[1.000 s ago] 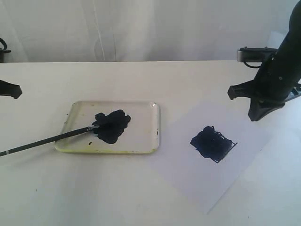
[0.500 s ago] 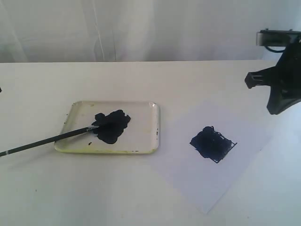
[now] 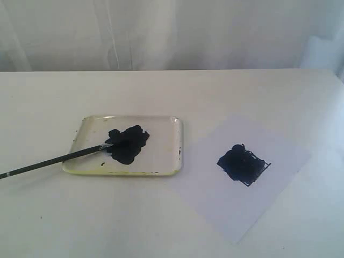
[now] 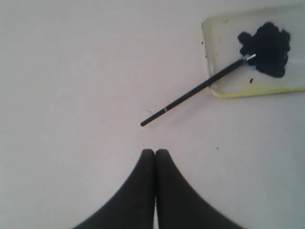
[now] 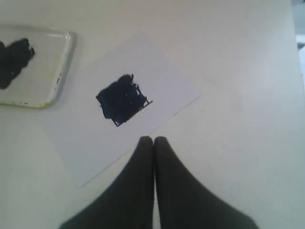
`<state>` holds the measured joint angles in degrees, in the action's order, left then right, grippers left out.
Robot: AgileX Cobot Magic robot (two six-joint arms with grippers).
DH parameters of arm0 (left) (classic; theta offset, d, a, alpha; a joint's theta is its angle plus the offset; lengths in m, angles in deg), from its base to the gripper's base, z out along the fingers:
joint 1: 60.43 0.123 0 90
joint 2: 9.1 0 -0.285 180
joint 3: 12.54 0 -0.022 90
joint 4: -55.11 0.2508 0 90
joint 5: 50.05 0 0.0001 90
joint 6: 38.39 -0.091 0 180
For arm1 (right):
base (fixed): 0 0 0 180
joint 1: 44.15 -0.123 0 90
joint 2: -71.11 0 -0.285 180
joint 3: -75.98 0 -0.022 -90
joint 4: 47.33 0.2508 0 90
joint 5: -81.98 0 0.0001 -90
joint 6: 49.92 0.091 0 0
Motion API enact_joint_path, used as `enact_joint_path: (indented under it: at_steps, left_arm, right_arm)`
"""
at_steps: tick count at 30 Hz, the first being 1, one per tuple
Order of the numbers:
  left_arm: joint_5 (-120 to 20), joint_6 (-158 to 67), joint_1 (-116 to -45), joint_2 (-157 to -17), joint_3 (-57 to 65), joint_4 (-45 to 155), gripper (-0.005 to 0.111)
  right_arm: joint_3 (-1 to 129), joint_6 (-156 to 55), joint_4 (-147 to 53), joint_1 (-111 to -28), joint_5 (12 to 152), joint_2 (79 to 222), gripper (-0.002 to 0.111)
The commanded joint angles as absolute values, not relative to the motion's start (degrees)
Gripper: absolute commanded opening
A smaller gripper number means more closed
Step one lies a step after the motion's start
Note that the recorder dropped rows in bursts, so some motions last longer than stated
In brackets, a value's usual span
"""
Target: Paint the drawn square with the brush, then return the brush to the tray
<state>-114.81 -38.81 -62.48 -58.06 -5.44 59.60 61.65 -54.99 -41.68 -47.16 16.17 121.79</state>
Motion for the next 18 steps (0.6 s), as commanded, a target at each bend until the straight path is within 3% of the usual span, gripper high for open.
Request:
enact_joint_path:
  at_steps: [1, 8, 18]
  left_arm:
    - [-119.1, -38.4, -62.4, -44.4, -5.1, 59.5, 0.000]
    - [-120.0, -38.4, -62.4, -27.4, -5.1, 59.6, 0.000]
    - [-120.0, -38.4, -62.5, -16.9, -5.1, 60.7, 0.000]
  right_arm:
    - [61.4, -55.8, -42.0, -46.8, 16.2, 109.6, 0.000]
    - [61.4, -56.1, -42.0, -46.8, 15.6, 93.4, 0.000]
    - [61.4, -56.1, -43.9, -46.8, 14.9, 81.1, 0.000]
